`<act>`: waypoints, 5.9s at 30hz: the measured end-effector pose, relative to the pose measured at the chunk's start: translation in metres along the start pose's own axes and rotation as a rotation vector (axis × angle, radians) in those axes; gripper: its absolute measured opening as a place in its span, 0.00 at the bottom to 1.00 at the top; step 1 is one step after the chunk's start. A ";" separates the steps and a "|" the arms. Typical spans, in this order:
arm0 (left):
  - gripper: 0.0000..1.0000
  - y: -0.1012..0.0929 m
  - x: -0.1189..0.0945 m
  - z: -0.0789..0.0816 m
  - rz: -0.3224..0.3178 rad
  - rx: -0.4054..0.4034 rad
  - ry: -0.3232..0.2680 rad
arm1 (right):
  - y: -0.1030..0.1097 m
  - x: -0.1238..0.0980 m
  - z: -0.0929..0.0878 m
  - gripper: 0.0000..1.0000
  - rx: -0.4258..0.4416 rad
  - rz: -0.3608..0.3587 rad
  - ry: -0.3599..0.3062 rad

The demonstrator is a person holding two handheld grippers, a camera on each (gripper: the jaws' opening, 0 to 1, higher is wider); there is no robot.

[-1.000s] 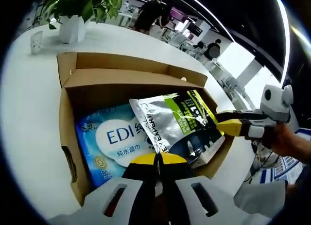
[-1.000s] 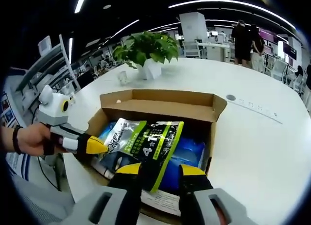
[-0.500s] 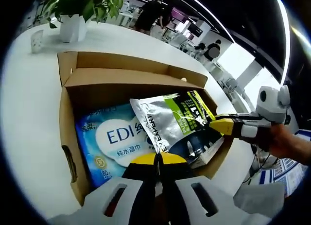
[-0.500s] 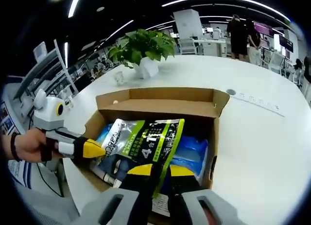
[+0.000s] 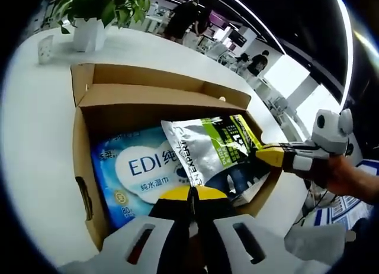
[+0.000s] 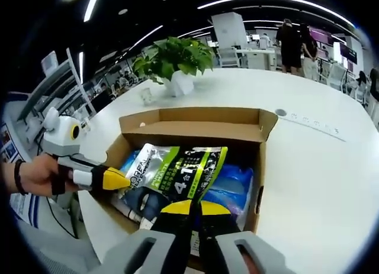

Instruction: Operate the shoe box by opening the lid, removing the specified soft item, and placing it in the target area until the item is outside and the box remains undamaged.

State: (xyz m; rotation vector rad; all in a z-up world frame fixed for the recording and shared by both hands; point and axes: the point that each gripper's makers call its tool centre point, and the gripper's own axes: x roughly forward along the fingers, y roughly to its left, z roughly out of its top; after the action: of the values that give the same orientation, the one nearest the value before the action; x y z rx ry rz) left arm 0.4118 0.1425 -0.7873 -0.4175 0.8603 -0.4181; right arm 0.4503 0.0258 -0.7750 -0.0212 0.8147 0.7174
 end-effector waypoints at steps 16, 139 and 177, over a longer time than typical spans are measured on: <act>0.00 -0.021 -0.004 0.017 -0.016 0.043 -0.024 | -0.003 -0.024 0.013 0.00 0.003 -0.019 -0.051; 0.00 -0.222 0.175 -0.068 -0.062 0.408 0.204 | -0.224 -0.141 -0.138 0.00 0.256 -0.196 -0.014; 0.03 -0.211 0.181 -0.077 -0.010 0.437 0.220 | -0.233 -0.142 -0.149 0.04 0.291 -0.221 0.004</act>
State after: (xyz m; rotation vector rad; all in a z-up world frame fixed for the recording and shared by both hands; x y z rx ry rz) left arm 0.4177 -0.1411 -0.8393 0.0285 0.9493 -0.6530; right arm 0.4240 -0.2765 -0.8416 0.1471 0.8987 0.3869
